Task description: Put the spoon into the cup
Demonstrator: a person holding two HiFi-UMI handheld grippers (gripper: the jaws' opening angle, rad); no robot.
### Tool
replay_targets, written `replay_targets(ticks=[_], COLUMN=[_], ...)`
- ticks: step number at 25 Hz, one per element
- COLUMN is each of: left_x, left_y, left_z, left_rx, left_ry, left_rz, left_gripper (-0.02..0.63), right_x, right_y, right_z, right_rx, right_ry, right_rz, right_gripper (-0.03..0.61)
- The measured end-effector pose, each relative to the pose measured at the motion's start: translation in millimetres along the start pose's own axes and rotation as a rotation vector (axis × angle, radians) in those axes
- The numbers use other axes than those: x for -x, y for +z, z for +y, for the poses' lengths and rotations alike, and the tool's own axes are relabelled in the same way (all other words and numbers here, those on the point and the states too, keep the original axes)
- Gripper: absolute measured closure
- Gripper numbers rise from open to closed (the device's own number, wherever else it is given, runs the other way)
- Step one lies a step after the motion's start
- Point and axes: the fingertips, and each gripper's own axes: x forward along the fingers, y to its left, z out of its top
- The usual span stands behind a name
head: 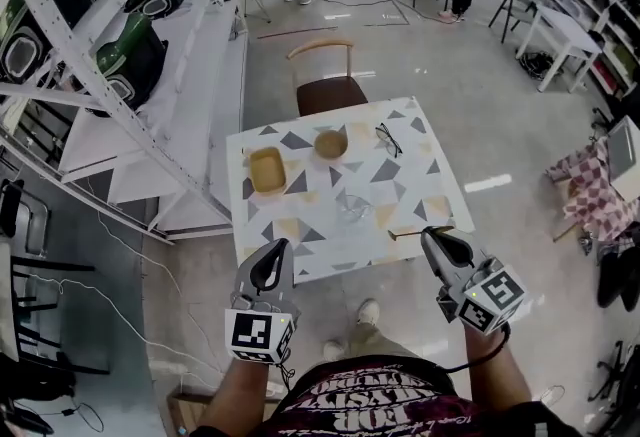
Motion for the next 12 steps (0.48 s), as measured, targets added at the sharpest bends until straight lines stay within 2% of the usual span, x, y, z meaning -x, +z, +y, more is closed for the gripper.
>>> replay_targets(ticks=[12], left_x=[-52], left_y=[13], left_z=[7], left_rx=[-0.009], left_ry=[0.038], left_rz=[0.004], left_gripper=[0.614], right_x=[-33], right_y=[16], right_z=[-47], right_rx=[-0.001], right_ry=[0.044], right_rz=[-0.004], right_gripper=[0.545])
